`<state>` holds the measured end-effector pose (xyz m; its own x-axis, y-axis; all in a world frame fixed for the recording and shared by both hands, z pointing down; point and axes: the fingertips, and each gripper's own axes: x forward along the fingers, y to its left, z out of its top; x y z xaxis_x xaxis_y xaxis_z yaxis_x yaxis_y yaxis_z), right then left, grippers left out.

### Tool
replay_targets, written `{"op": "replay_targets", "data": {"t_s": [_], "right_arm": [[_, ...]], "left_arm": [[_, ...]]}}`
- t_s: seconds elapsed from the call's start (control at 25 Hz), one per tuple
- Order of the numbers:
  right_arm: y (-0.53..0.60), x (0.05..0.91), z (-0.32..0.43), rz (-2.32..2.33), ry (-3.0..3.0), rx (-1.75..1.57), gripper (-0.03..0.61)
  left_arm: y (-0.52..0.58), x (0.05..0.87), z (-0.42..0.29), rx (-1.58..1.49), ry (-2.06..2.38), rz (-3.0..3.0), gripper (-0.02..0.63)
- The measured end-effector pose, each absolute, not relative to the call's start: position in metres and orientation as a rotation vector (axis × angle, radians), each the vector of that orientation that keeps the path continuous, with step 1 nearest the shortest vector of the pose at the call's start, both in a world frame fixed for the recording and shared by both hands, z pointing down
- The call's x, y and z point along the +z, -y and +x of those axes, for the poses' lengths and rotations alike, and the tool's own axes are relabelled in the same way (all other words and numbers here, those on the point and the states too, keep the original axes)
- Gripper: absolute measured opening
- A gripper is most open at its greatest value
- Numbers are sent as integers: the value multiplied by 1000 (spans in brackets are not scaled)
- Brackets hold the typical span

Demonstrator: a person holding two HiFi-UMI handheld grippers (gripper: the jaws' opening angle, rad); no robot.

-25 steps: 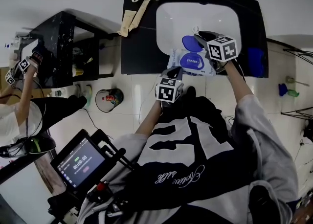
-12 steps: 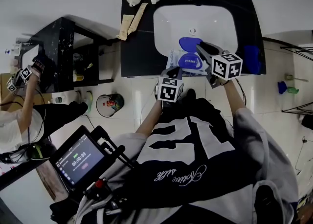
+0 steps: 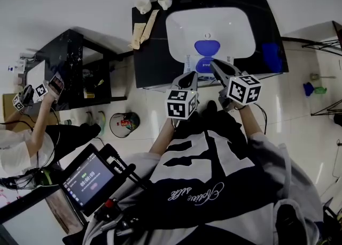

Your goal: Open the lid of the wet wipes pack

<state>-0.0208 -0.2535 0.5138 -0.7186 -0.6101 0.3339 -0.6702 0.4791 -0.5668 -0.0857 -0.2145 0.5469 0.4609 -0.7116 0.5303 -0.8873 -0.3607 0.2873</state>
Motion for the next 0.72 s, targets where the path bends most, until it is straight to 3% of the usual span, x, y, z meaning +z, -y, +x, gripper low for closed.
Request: {"op": "replay_targets", "data": {"t_s": [0.24, 0.72], "right_arm": [[191, 483, -21, 1277, 2618, 1066, 0], [119, 484, -12, 1306, 2557, 1028, -2]], "left_arm": [[172, 503, -91, 330, 1283, 2252, -2], [117, 478, -58, 269, 1198, 2321, -2]]}}
